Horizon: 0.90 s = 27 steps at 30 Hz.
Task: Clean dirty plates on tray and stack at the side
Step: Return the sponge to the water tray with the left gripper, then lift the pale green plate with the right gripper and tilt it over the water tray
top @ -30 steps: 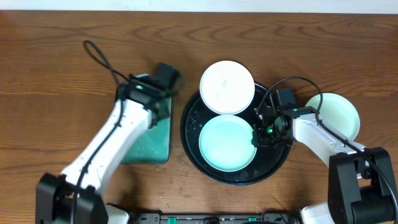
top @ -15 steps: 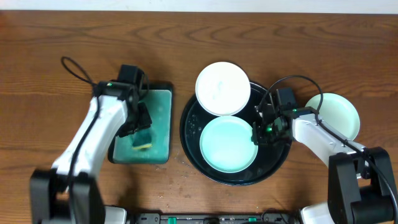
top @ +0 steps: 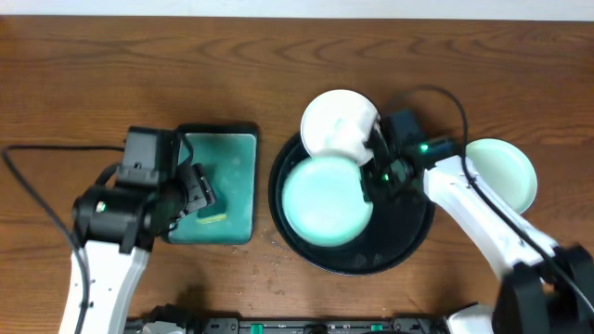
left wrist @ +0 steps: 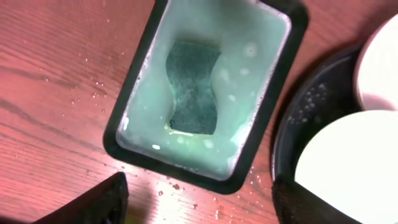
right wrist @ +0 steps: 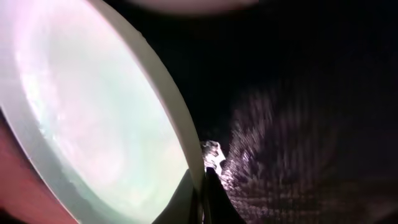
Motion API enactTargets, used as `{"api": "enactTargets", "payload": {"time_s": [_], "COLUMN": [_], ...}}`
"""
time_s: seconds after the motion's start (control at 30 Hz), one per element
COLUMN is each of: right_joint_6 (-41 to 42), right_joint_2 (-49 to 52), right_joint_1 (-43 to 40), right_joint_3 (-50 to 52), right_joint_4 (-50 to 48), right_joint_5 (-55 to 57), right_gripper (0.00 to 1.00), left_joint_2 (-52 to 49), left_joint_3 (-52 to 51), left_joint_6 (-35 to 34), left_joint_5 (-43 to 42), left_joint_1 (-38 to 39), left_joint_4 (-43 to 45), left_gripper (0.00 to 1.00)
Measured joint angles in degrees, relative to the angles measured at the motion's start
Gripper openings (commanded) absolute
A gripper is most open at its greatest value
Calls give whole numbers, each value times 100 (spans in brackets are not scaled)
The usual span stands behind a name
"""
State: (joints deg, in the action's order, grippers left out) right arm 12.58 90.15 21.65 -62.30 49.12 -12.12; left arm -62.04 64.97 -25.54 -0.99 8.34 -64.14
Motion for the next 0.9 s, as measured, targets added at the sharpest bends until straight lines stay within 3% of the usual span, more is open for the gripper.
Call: {"api": "enactTargets", "payload": {"time_s": [0.13,0.3,0.57,0.7,0.9], "right_joint_6": [0,39,-26,-343,-920], "right_joint_2": [-308,-341,811,1250,986], "right_joint_1": [404,1091,2297,2610,3025], "right_joint_3": [-855,-1130,-1147,-1095,-1069], "right_joint_4": [-332,-1722,-3414,-3759,-4107], "right_joint_5": [232,459,1626,2223,3071], "right_gripper": [1,1,1,1,1], "left_joint_2": [236,258,243,236,234], "left_joint_3": [0,0,0,0,0], "left_joint_6": [-9,-9,-9,-9,-9], "left_joint_5": [-15,-15,-17,-17,-17], "left_joint_1": [0,0,0,0,0], "left_joint_4": [2,4,2,2,4], "left_gripper": [83,84,84,84,84]}}
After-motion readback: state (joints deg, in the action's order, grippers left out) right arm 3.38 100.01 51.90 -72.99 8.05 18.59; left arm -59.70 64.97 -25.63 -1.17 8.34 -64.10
